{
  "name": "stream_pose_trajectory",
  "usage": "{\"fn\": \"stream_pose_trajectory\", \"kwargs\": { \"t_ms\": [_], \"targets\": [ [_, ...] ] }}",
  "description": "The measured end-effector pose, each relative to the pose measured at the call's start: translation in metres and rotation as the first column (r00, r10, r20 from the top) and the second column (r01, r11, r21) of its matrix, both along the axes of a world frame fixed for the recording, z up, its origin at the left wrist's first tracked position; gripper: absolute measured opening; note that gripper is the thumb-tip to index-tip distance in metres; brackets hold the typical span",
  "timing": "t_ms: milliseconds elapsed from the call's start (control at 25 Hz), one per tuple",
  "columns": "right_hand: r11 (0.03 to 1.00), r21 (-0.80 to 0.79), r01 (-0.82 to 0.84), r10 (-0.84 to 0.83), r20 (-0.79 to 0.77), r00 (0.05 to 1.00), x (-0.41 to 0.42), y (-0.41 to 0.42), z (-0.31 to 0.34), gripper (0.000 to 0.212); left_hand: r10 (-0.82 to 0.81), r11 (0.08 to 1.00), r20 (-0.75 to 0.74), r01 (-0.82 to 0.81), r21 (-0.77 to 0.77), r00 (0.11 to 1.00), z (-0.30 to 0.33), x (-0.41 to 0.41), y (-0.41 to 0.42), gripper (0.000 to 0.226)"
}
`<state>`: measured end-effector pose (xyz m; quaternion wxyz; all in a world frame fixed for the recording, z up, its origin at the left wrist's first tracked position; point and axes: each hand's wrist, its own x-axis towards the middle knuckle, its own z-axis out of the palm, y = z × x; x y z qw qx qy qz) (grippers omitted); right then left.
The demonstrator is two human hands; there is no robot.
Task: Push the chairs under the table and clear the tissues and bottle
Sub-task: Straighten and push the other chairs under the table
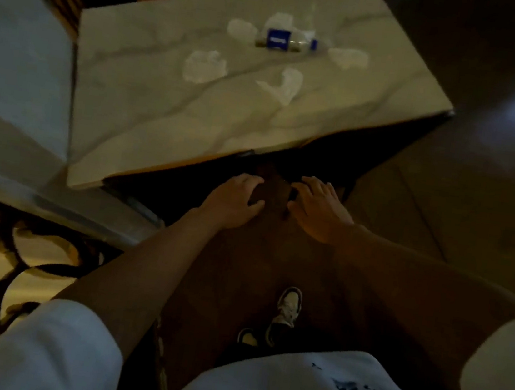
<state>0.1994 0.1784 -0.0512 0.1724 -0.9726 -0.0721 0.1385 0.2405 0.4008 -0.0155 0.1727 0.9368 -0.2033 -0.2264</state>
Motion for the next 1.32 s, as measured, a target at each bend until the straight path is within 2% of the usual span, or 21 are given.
{"fn": "stream_pose_trajectory", "kwargs": {
  "t_ms": [200,400,600,800,960,1080,1320],
  "targets": [
    [0.977,-0.005,0.213,-0.213,-0.046,0.976,-0.042,-0.111,-0.014,0.058,-0.16,0.987,-0.076,0.162,0.018,0.984,-0.021,0.0,-0.106,0.058],
    [0.895,0.049,0.443,-0.438,-0.083,0.895,-0.052,-0.258,-0.037,0.054,-0.31,0.945,-0.121,0.32,0.074,0.943,-0.036,0.025,-0.274,0.063],
    [0.802,0.014,0.597,-0.576,-0.244,0.78,-0.036,-0.416,-0.042,0.067,-0.341,0.921,-0.175,0.366,0.133,0.923,-0.036,0.049,-0.456,0.067],
    [0.774,-0.056,0.631,-0.613,-0.313,0.725,-0.007,-0.543,-0.044,0.071,-0.425,0.866,-0.199,0.461,0.193,0.883,-0.042,0.094,-0.58,0.063],
    [0.753,-0.099,0.65,-0.643,-0.32,0.696,0.056,-0.625,-0.061,0.062,-0.432,0.864,-0.19,0.465,0.193,0.881,-0.059,0.157,-0.669,0.06],
    [0.784,-0.119,0.609,-0.609,-0.335,0.719,0.126,-0.682,-0.071,0.06,-0.411,0.875,-0.196,0.446,0.189,0.89,-0.08,0.224,-0.727,0.059],
    [0.849,-0.179,0.497,-0.527,-0.352,0.773,0.3,-0.781,-0.069,0.059,-0.215,0.956,-0.302,0.264,0.131,0.929,-0.1,0.374,-0.8,0.061]
  ]
}}
